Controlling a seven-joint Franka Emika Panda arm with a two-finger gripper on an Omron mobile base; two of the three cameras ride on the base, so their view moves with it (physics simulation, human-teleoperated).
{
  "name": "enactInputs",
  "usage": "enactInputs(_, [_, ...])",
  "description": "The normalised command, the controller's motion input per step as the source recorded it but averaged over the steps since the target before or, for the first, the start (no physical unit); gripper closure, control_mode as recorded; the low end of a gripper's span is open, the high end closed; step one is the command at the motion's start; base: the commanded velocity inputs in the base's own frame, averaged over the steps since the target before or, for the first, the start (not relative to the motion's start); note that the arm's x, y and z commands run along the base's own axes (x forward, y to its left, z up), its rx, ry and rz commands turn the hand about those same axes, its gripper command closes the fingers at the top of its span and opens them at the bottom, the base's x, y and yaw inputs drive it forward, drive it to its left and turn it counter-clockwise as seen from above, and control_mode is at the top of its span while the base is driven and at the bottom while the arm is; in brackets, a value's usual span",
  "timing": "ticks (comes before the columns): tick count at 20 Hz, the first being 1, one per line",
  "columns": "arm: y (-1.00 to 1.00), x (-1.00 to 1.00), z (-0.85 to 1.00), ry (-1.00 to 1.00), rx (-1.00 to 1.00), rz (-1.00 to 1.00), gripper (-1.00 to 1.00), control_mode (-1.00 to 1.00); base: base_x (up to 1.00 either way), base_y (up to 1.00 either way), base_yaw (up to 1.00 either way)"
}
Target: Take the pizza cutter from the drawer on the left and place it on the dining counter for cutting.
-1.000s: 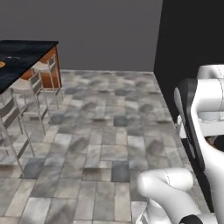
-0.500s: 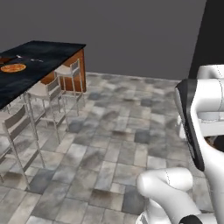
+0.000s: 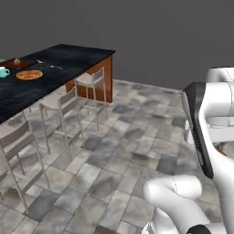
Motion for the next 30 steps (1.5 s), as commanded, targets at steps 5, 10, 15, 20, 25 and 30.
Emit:
enactInputs(5, [0.0,0.0,0.0,0.0,0.0,0.0,1.0,1.0,1.0,-0.66,0.34])
enactInputs(10, [0.0,0.0,0.0,0.0,0.0,0.0,1.0,1.0,1.0,-0.7,0.33])
enactInputs(15, [0.0,0.0,0.0,0.0,0.0,0.0,1.0,1.0,1.0,-0.66,0.34])
enactInputs(20, [0.0,0.0,0.0,0.0,0.0,0.0,1.0,1.0,1.0,-0.57,0.34])
enactInputs(25, [0.0,0.0,0.0,0.0,0.0,0.0,1.0,1.0,1.0,-0.4,0.37])
enactInputs(30, [0.0,0.0,0.0,0.0,0.0,0.0,1.0,1.0,1.0,-0.18,0.44])
